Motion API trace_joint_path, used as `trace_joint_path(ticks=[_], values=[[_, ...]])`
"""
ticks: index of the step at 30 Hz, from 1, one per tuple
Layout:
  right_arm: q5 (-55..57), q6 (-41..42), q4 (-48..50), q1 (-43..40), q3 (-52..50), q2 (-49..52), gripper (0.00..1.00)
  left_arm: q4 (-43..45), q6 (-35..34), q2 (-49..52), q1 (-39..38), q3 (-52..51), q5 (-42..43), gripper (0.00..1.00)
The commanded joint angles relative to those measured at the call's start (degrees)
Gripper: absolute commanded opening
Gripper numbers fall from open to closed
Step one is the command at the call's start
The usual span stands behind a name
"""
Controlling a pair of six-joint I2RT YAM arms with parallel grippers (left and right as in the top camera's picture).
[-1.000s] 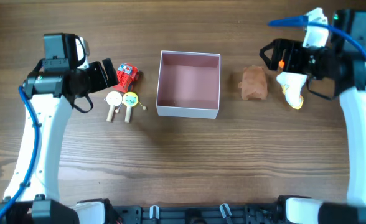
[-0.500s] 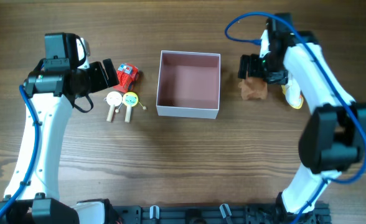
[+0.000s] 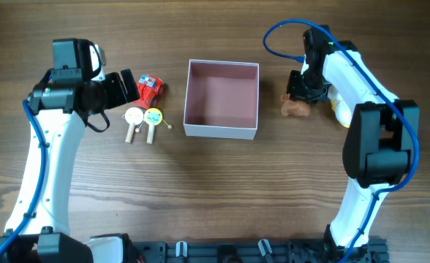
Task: Pack container
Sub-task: 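Reach the right gripper to the brown plush hamster and grasp it, then carry the hamster left and drop it into the white box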
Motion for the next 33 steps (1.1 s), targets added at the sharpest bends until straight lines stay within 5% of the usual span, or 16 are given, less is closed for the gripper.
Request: trace_joint_path(ticks=[1,14,21,30,33], values=[[1.2,0.7,-0.3,1.0,1.5,-4.6,0.12,0.0,0.9,0.2,0.5,1.1,0.7,1.00],[-2.8,13.0,1.1,17.8,5.6,-31.9,0.24,0.0,0.9,0.2,0.5,1.1,0.7,1.00],[3.9,17.5,6.4,27.3,3.1,-23.8,0.28,0.0,0.9,0.2,0.5,1.1,0.7,1.00],[-0.5,18.5,14.9,28.2,3.1,-4.9,0.27,0.0,0.9,0.2,0.5,1.1,0.7,1.00],[-3.5,18.5,18.2,28.2,3.1,-1.4,0.44,0.0,0.9,0.2,0.5,1.1,0.7,1.00]])
